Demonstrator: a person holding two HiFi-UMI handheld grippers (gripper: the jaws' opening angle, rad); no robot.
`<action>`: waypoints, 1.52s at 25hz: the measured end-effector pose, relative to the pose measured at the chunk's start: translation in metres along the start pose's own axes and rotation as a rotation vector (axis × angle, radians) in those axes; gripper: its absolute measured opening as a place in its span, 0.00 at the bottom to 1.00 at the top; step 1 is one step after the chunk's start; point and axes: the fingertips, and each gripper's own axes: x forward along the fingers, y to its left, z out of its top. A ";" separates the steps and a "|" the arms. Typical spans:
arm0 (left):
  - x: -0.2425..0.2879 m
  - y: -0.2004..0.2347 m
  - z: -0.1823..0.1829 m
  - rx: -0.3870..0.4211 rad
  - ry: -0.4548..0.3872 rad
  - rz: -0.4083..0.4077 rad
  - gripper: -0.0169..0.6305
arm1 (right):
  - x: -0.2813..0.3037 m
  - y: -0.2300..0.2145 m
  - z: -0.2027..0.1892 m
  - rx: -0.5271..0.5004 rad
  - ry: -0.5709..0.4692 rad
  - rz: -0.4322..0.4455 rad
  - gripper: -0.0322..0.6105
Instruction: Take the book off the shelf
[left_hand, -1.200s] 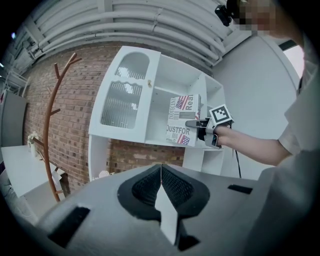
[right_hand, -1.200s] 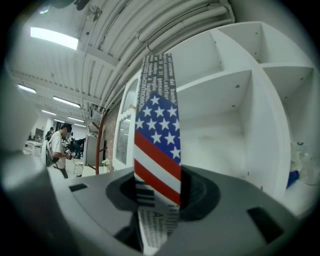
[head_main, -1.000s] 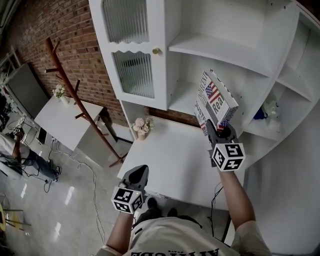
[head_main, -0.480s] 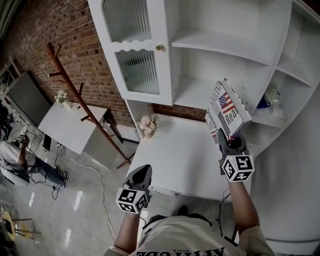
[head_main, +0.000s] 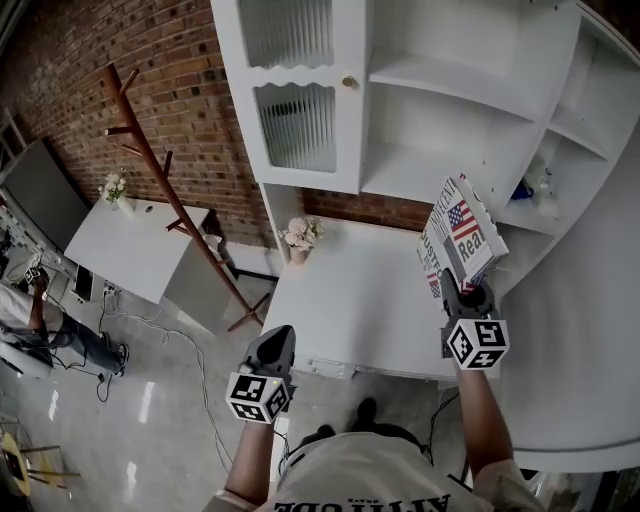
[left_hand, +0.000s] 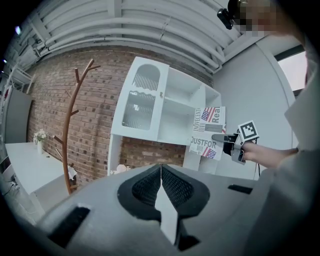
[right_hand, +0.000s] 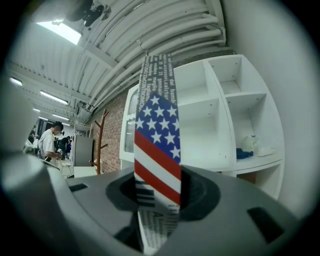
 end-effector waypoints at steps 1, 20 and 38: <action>-0.006 0.003 -0.001 -0.004 -0.001 -0.001 0.07 | -0.006 0.004 0.000 -0.001 0.002 -0.009 0.31; -0.035 -0.022 -0.014 -0.003 -0.001 -0.181 0.07 | -0.144 0.015 -0.014 -0.016 0.045 -0.212 0.31; -0.017 -0.096 -0.009 0.011 -0.024 -0.148 0.07 | -0.219 -0.068 -0.035 0.020 0.048 -0.266 0.31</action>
